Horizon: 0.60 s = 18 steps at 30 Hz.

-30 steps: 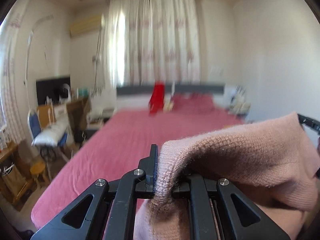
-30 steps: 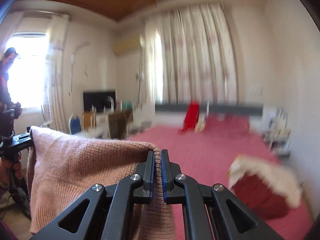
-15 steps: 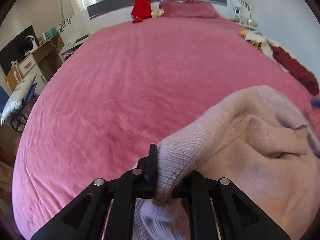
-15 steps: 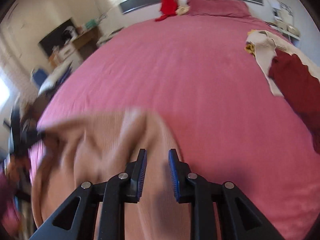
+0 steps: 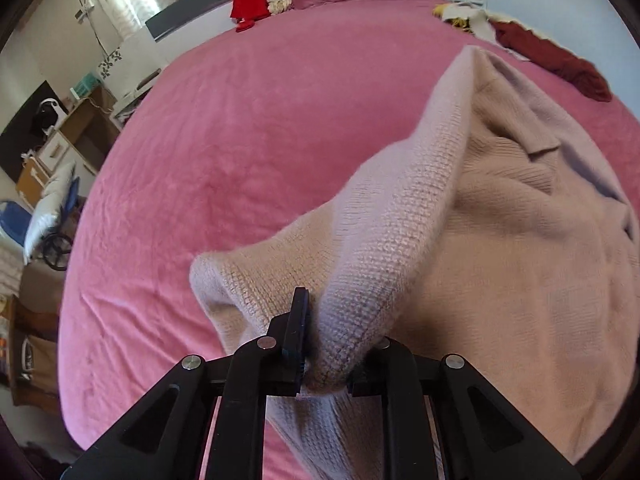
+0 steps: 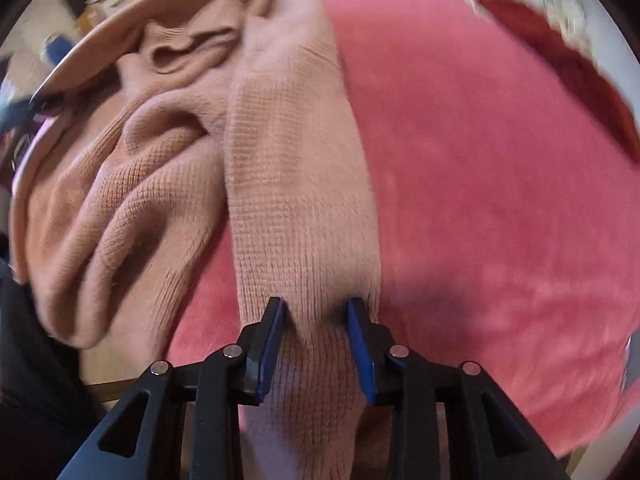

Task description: Fold clothes

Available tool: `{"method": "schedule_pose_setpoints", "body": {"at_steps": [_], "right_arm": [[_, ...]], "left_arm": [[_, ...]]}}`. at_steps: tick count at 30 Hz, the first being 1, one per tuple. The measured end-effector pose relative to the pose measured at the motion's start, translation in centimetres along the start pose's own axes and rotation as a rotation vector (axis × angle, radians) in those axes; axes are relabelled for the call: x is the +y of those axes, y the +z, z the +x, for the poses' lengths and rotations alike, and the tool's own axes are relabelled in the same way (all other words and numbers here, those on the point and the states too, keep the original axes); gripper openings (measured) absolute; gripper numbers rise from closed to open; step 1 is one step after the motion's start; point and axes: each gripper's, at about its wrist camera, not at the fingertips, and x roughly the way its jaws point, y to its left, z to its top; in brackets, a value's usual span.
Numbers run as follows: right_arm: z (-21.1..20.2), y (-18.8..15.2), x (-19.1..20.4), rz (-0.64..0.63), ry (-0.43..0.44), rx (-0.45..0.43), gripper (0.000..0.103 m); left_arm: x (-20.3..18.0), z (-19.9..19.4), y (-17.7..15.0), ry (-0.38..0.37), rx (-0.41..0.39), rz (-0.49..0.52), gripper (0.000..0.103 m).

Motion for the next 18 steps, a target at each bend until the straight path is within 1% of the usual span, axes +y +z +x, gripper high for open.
{"method": "schedule_pose_setpoints", "body": {"at_steps": [1, 2, 3, 4, 5, 6, 8, 9, 10, 12, 13, 14, 16, 18], "right_arm": [[-0.2, 0.5, 0.4, -0.061, -0.035, -0.003, 0.012], [-0.6, 1.0, 0.5, -0.121, -0.082, -0.011, 0.008], [-1.1, 1.6, 0.2, -0.189, -0.164, -0.021, 0.007], [-1.6, 2.3, -0.7, -0.247, -0.264, -0.029, 0.007], [-2.0, 3.2, -2.3, -0.273, -0.35, -0.038, 0.007], [-2.4, 4.5, -4.7, -0.261, -0.42, -0.047, 0.007], [-3.5, 7.9, -10.8, -0.18, -0.519, -0.057, 0.007], [-3.8, 9.8, -13.5, -0.138, -0.557, -0.056, 0.008], [-3.7, 11.5, -15.6, -0.1, -0.568, -0.043, 0.009], [-2.9, 14.8, -19.3, -0.014, -0.572, -0.004, 0.012], [-2.0, 16.6, -20.7, 0.027, -0.6, 0.019, 0.015], [-1.6, 17.2, -21.4, 0.056, -0.592, 0.021, 0.023], [-2.4, 17.0, -19.8, 0.09, -0.471, -0.041, 0.022], [-3.2, 16.7, -18.3, 0.124, -0.35, -0.102, 0.023]], "left_arm": [[0.5, 0.0, 0.7, 0.015, -0.007, -0.001, 0.018], [1.3, -0.1, 1.8, 0.036, -0.021, -0.002, 0.018], [2.1, 0.3, 2.8, 0.043, -0.021, -0.008, 0.018], [2.9, 1.1, 3.7, 0.033, -0.005, -0.022, 0.018], [3.7, 2.0, 4.6, 0.022, 0.011, -0.036, 0.018], [4.5, 2.9, 5.5, 0.011, 0.027, -0.049, 0.018], [6.1, 4.6, 7.3, -0.01, 0.06, -0.077, 0.02], [6.9, 5.5, 8.2, -0.021, 0.076, -0.091, 0.028], [7.7, 6.4, 9.1, -0.031, 0.092, -0.105, 0.034], [9.3, 8.2, 10.9, -0.053, 0.125, -0.132, 0.036], [10.1, 9.0, 11.8, -0.063, 0.141, -0.146, 0.036], [10.8, 10.1, 12.3, -0.07, 0.165, -0.155, 0.037], [11.6, 12.5, 11.9, -0.087, 0.224, -0.157, 0.042], [12.4, 13.5, 11.1, -0.147, 0.251, -0.143, 0.043]]}}
